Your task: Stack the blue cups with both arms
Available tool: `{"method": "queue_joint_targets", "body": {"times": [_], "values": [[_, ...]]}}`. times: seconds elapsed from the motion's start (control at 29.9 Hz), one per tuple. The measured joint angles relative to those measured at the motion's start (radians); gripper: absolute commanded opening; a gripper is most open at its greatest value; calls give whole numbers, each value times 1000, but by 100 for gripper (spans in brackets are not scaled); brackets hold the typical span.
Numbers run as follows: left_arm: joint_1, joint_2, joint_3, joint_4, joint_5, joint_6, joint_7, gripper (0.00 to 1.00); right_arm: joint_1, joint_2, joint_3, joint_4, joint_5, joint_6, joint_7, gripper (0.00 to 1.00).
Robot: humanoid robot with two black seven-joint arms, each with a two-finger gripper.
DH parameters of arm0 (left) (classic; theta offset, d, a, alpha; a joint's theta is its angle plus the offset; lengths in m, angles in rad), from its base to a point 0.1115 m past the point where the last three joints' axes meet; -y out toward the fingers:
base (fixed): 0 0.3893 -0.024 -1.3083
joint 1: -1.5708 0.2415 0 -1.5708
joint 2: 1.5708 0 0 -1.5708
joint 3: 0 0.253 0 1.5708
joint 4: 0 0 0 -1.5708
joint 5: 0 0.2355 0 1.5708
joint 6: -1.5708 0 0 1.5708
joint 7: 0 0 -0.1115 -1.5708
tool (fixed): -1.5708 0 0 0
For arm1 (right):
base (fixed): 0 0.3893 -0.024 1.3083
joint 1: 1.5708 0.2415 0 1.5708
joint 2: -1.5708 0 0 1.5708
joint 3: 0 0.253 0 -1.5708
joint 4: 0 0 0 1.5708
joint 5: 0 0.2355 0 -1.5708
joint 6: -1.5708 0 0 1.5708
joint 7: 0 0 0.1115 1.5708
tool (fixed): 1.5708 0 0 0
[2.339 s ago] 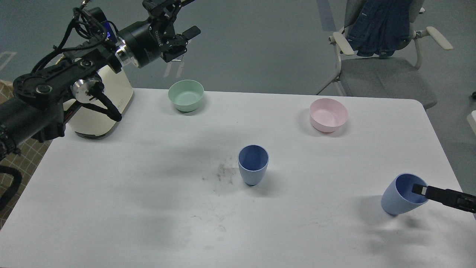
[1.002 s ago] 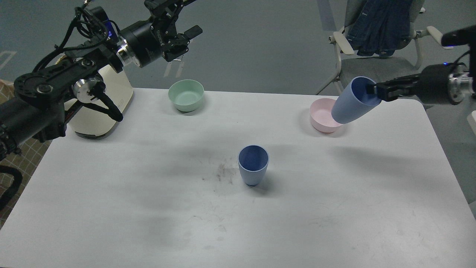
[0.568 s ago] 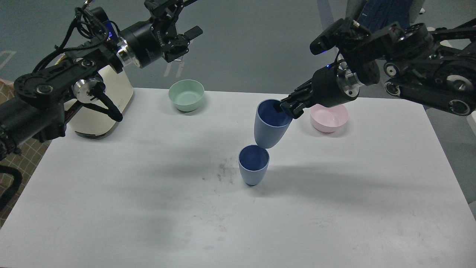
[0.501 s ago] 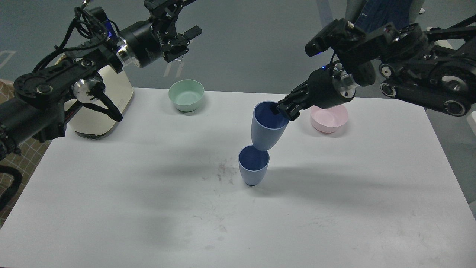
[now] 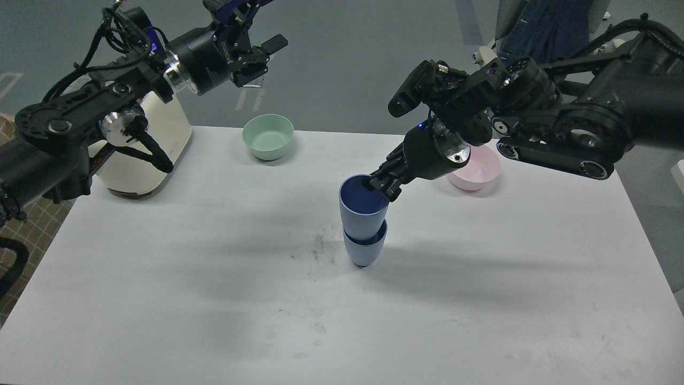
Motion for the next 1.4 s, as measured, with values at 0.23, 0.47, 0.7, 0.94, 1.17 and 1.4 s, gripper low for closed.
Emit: {"method": "queue_joint_targets", "body": {"times": [0.23, 0.47, 0.7, 0.94, 1.17, 1.4], "values": [[0, 0, 0, 0, 0, 0, 0, 94, -2, 0, 0, 0, 1, 5, 6, 34], [-1, 0, 0, 0, 0, 0, 0, 94, -10, -6, 0, -1, 1, 7, 7, 61], [-1, 0, 0, 0, 0, 0, 0, 94, -10, -10, 0, -8, 73, 6, 7, 82], [2, 0, -2, 10, 0, 0, 0, 94, 19, -62, 71, -116, 257, -1, 7, 94], [9, -5, -6, 48, -11, 0, 0, 94, -43, -191, 206, -233, 649, -2, 7, 96], [30, -47, -74, 127, -16, 0, 0, 94, -380, -216, 650, -362, 835, -15, 7, 99]]}}
